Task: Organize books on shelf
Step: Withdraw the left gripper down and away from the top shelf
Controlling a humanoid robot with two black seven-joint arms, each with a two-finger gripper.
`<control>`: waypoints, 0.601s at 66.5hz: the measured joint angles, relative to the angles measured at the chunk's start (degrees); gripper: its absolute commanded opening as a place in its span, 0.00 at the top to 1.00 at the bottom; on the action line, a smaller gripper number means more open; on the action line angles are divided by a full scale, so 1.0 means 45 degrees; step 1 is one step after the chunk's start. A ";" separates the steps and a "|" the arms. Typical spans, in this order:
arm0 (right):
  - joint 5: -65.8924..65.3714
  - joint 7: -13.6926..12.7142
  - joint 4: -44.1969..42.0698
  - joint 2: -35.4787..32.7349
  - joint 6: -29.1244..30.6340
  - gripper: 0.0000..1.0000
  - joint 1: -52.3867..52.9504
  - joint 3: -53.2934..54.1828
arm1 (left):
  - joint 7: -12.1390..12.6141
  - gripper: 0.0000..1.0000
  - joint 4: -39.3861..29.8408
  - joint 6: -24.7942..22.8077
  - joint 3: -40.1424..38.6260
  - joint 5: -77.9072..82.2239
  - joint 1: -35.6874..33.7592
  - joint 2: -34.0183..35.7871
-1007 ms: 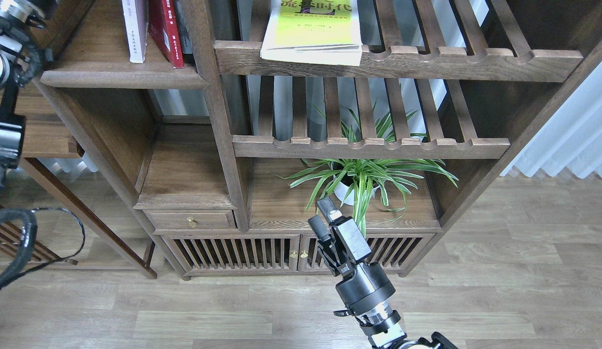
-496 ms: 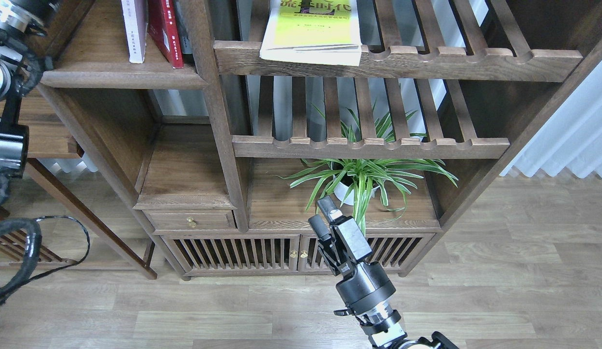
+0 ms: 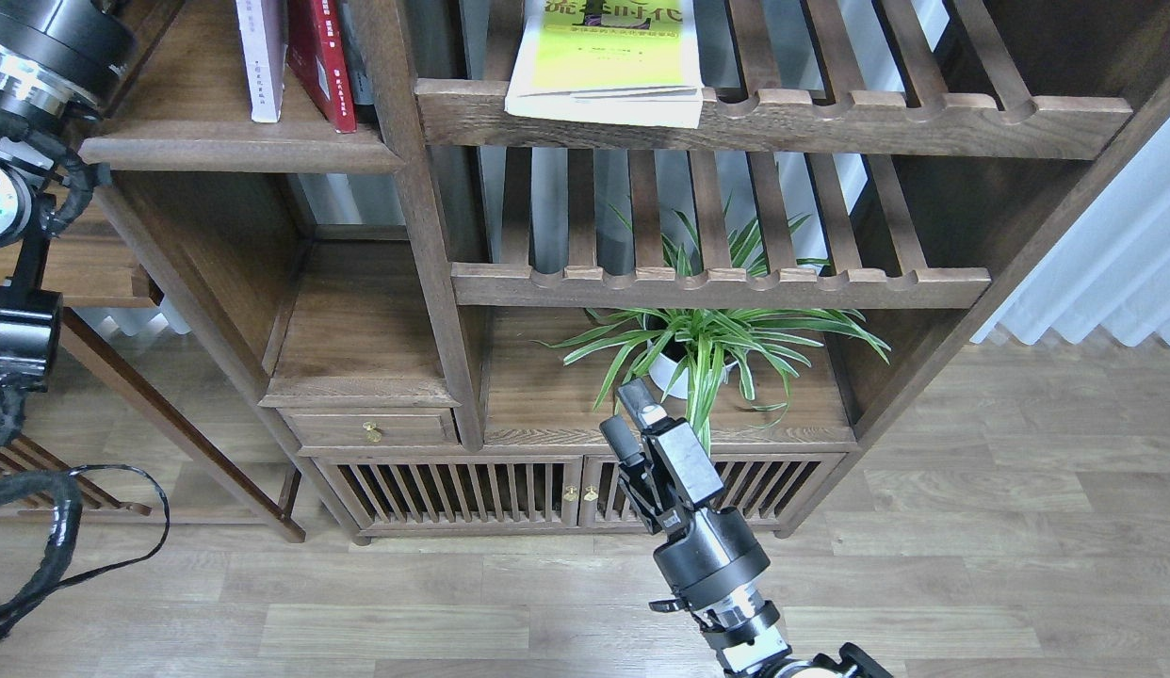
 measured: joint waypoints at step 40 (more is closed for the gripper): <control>0.0000 0.0040 0.0019 0.0000 0.0012 0.00 0.0003 0.0142 | 0.0462 0.11 -0.1989 0.0000 0.0200 -0.0063 0.3496 0.1117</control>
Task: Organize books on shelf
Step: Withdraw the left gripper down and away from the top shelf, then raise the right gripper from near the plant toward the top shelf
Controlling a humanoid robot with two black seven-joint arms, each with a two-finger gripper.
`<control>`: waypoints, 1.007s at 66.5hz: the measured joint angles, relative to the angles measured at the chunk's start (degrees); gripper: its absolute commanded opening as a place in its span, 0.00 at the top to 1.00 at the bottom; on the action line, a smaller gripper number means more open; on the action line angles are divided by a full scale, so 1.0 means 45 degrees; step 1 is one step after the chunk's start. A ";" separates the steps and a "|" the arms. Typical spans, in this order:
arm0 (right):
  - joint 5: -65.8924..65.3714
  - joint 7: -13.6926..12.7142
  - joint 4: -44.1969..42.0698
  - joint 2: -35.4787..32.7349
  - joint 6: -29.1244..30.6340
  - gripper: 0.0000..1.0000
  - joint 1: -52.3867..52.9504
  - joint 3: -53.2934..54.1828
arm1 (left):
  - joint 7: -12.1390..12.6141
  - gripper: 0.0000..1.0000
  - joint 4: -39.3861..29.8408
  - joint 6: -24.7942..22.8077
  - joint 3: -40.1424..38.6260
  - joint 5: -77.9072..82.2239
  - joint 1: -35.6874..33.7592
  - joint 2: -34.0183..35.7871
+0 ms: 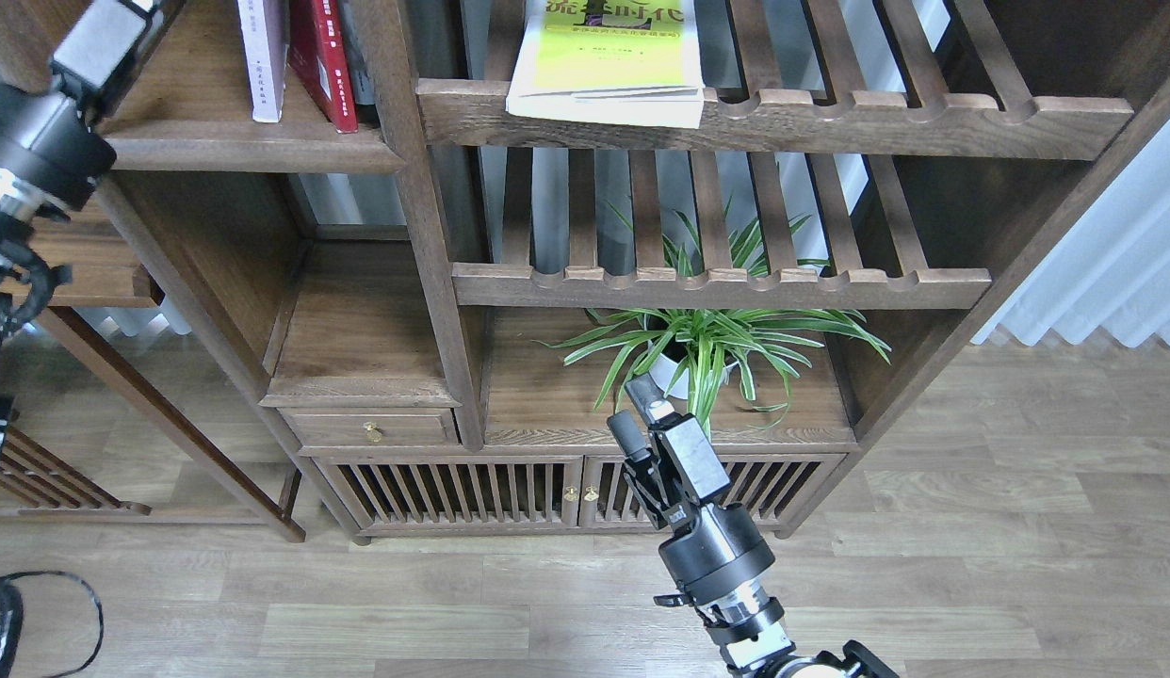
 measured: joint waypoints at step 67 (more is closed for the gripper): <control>0.0135 -0.0063 0.0412 0.0000 -0.1113 0.00 0.1386 -0.0132 | -0.0009 0.06 0.0642 0.0000 0.0421 -0.0097 0.3865 0.0022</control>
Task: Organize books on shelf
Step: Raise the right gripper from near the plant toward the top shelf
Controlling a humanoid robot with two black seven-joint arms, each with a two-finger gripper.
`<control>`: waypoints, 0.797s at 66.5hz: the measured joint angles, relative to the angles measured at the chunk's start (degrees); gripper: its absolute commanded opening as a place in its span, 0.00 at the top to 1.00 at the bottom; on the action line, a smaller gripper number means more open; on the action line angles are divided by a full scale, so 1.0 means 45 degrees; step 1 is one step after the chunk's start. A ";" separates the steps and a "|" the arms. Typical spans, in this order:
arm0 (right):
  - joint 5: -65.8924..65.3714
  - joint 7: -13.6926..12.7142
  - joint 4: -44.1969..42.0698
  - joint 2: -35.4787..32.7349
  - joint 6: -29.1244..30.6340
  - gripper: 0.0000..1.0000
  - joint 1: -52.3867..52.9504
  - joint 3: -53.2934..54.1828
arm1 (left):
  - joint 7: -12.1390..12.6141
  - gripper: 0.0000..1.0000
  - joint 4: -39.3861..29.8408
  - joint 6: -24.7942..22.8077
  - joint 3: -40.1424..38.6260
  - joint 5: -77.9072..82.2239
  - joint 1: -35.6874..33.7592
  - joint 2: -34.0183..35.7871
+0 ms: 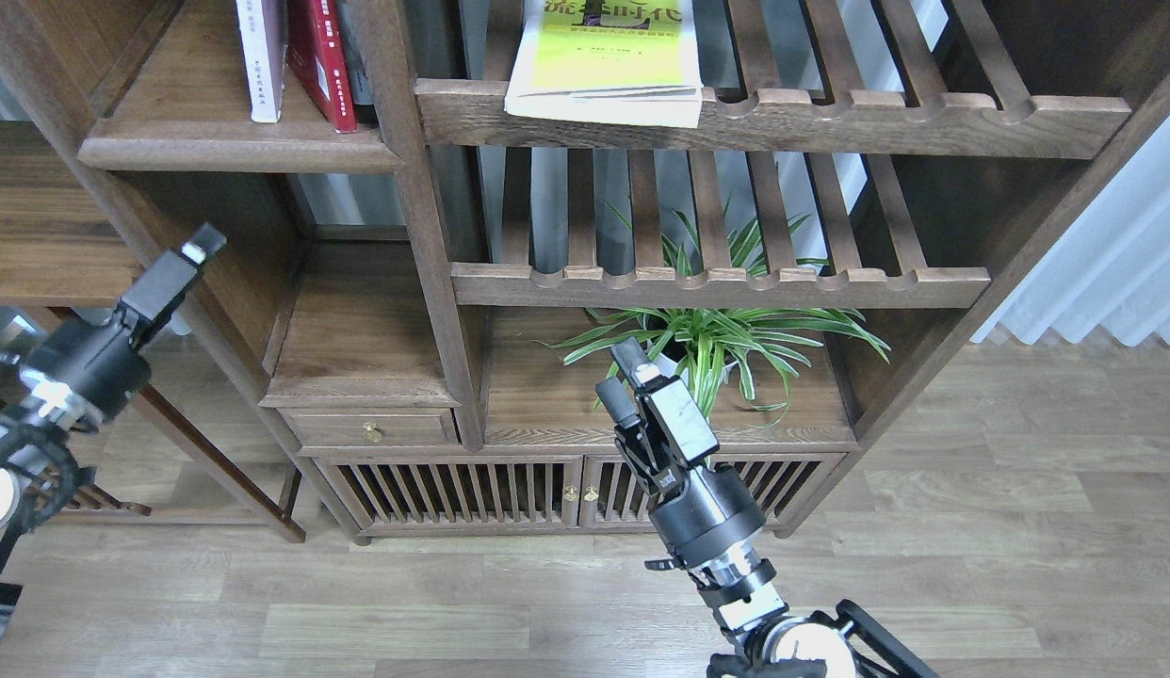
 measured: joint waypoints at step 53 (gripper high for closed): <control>0.2345 0.0073 0.0109 0.0001 -0.3715 0.00 0.4287 -0.0579 | -0.0003 0.04 0.0448 0.0000 -0.0436 -0.0204 -0.0037 0.0607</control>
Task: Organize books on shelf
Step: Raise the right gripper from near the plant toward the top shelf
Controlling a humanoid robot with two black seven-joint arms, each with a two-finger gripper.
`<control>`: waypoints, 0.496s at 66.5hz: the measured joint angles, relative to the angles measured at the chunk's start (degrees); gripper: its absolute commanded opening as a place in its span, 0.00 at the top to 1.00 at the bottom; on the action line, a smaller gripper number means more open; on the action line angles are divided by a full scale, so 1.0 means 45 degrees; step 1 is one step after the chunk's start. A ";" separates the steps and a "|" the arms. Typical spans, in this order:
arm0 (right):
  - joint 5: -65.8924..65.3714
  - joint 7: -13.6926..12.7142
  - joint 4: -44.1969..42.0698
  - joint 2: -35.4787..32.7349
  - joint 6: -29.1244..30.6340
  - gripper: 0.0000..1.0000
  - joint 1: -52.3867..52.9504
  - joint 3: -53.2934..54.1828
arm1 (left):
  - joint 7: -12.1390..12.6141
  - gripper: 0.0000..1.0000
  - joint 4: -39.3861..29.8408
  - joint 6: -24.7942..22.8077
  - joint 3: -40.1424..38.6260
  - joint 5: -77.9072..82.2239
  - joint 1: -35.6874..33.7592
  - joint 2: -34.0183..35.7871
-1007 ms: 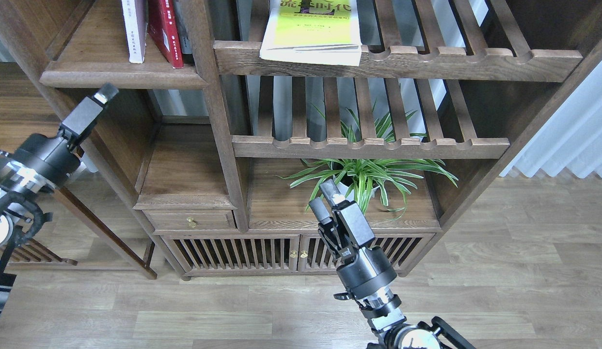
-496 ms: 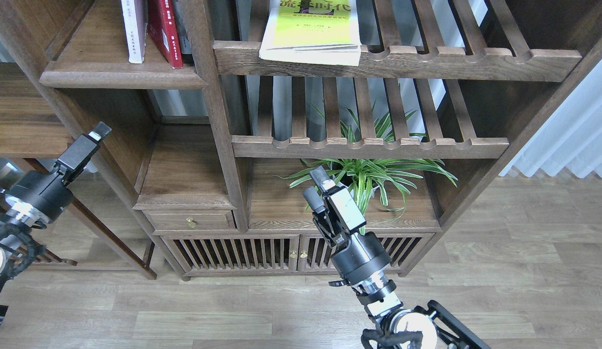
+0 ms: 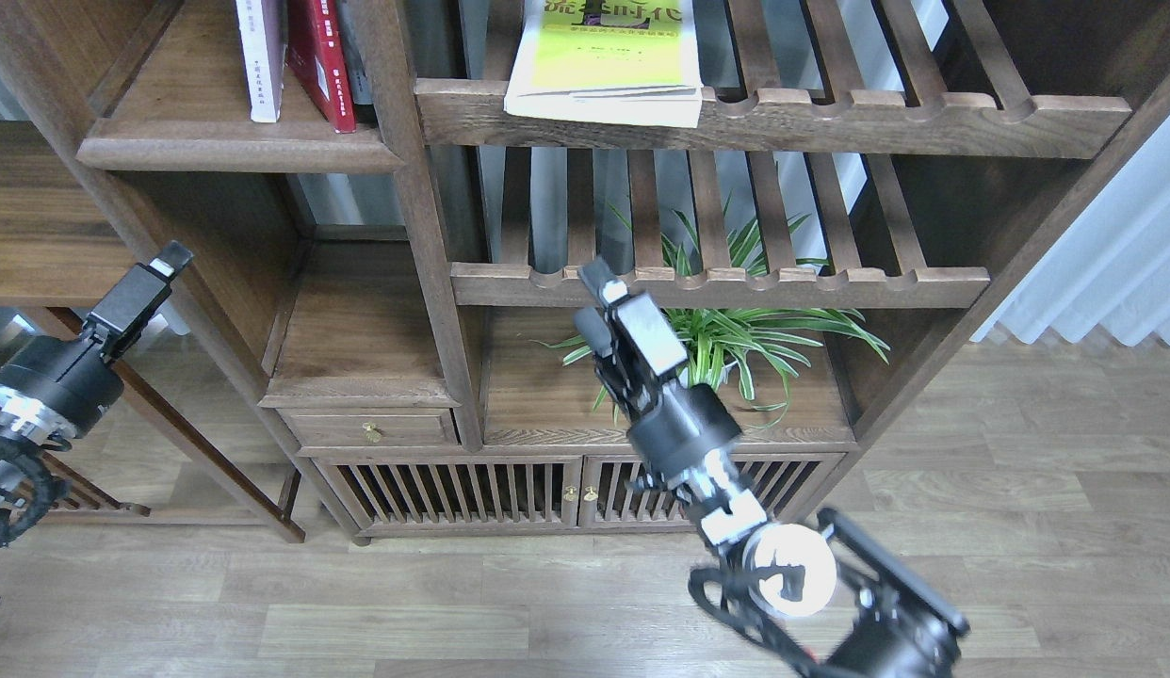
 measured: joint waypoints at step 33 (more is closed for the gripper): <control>0.0227 0.0029 -0.0384 0.0000 -0.1513 0.00 0.2267 0.0159 | -0.0006 0.04 -0.0147 0.0000 0.0008 -0.0045 -0.0108 0.0033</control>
